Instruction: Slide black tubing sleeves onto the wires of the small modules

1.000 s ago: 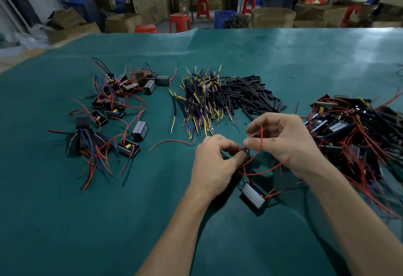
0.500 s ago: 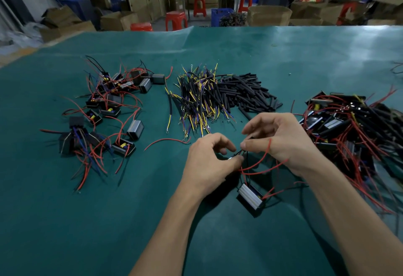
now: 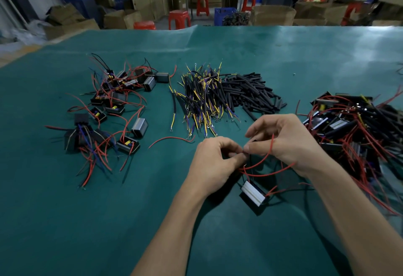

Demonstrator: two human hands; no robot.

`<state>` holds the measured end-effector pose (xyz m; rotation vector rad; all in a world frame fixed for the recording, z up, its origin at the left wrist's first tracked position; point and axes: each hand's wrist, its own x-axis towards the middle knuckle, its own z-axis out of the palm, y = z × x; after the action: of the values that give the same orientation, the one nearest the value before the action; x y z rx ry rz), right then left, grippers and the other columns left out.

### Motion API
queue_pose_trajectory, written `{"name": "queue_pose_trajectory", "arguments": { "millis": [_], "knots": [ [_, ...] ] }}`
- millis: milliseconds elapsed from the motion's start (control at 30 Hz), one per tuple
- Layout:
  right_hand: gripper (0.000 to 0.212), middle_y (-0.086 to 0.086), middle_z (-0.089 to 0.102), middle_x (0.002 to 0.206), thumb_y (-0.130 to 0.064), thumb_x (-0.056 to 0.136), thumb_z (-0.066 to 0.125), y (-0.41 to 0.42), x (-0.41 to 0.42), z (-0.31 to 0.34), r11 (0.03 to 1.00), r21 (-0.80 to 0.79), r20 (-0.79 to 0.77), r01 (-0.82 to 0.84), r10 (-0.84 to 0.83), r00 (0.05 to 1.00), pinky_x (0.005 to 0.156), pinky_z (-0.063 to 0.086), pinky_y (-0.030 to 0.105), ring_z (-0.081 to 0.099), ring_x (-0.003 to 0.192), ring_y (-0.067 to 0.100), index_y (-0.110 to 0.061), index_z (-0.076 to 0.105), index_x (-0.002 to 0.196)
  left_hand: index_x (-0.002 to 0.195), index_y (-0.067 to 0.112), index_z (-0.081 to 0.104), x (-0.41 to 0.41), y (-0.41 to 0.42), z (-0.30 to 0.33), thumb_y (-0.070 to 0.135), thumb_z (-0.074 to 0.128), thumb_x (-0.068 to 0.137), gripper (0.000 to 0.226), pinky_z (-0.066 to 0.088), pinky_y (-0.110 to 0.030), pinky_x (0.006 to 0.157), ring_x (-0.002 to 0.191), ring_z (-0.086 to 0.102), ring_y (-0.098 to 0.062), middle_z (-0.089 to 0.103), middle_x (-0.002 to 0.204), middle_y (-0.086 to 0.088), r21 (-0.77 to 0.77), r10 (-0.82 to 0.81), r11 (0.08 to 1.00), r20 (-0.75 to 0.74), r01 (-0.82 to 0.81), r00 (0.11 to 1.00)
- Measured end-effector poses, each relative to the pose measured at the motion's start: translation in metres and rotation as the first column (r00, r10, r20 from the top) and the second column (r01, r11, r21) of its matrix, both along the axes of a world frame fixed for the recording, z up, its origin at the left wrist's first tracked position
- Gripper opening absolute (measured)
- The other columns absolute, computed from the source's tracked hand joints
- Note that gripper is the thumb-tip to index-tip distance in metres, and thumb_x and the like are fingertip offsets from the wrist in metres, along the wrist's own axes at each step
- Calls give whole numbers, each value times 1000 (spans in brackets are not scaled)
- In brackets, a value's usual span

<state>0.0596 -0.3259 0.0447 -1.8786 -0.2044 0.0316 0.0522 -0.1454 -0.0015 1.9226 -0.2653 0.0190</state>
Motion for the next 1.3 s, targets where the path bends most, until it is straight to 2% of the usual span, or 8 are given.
{"name": "queue_pose_trajectory", "arguments": {
  "millis": [67, 233, 533, 800, 867, 1000, 1133, 1300],
  "knots": [
    [29, 12, 76, 72, 6, 68, 87, 0, -1, 0, 1000, -18, -7, -14, 14, 1000, 66, 53, 30, 69, 65, 19, -17, 75, 81, 82, 17, 75, 1, 0, -1, 20, 83, 79, 8, 44, -31, 59, 56, 50, -10, 56, 60, 11, -13, -19, 1000, -31, 18, 999],
    [28, 7, 76, 70, -2, 67, 91, -1, -3, 1, 997, -68, -2, -36, 36, 999, 60, 52, 19, 68, 61, 11, -19, 75, 81, 81, 28, 75, 5, 4, -2, 17, 87, 76, 17, 43, -25, 59, 56, 51, -4, 57, 63, 16, -9, -59, 998, -45, 58, 997],
    [26, 2, 78, 75, -21, 66, 95, -4, -6, 5, 983, -178, 8, -38, 40, 999, 78, 56, 33, 71, 68, 13, -28, 77, 83, 80, 21, 77, 3, 3, -3, 26, 86, 71, 14, 48, -28, 63, 59, 56, -7, 66, 65, 9, -53, -33, 998, -11, 32, 999],
    [21, 17, 76, 77, -1, 68, 89, -16, -8, 13, 999, -7, 2, -33, 33, 999, 71, 62, 30, 72, 67, 23, -12, 80, 83, 78, 20, 76, 1, 4, 0, 22, 88, 74, 13, 47, -27, 65, 59, 56, -7, 64, 66, 10, -55, -9, 998, -17, 8, 1000],
    [21, 16, 75, 74, 2, 68, 88, -15, -7, 12, 1000, -7, 10, -17, 17, 1000, 70, 62, 32, 72, 64, 23, -11, 79, 82, 79, 21, 76, 1, 4, 0, 22, 87, 75, 12, 48, -28, 65, 60, 56, -6, 64, 67, 11, -55, -16, 998, -13, 15, 1000],
    [21, 13, 75, 71, 7, 70, 86, -10, -4, 9, 1000, -25, 46, -11, 13, 999, 63, 57, 22, 69, 61, 16, -11, 79, 79, 85, 25, 78, 1, 1, -1, 30, 85, 74, 14, 42, -23, 63, 60, 54, -2, 63, 68, 13, -75, -4, 997, 45, 7, 999],
    [23, 12, 75, 71, 8, 71, 84, -6, -5, 8, 999, -41, 56, -21, 24, 998, 63, 56, 20, 69, 62, 15, -11, 79, 80, 85, 23, 80, 1, 1, -2, 28, 88, 74, 14, 50, -32, 68, 63, 59, -7, 69, 69, 5, -95, 6, 996, 39, -3, 999],
    [23, 11, 76, 72, 6, 71, 85, -5, -5, 8, 997, -66, 56, -29, 33, 998, 64, 55, 20, 69, 64, 15, -13, 79, 80, 84, 22, 80, 0, 4, 0, 24, 90, 72, 16, 52, -34, 68, 62, 59, -10, 70, 69, 0, -112, 3, 994, 22, -1, 1000]
  ]
}}
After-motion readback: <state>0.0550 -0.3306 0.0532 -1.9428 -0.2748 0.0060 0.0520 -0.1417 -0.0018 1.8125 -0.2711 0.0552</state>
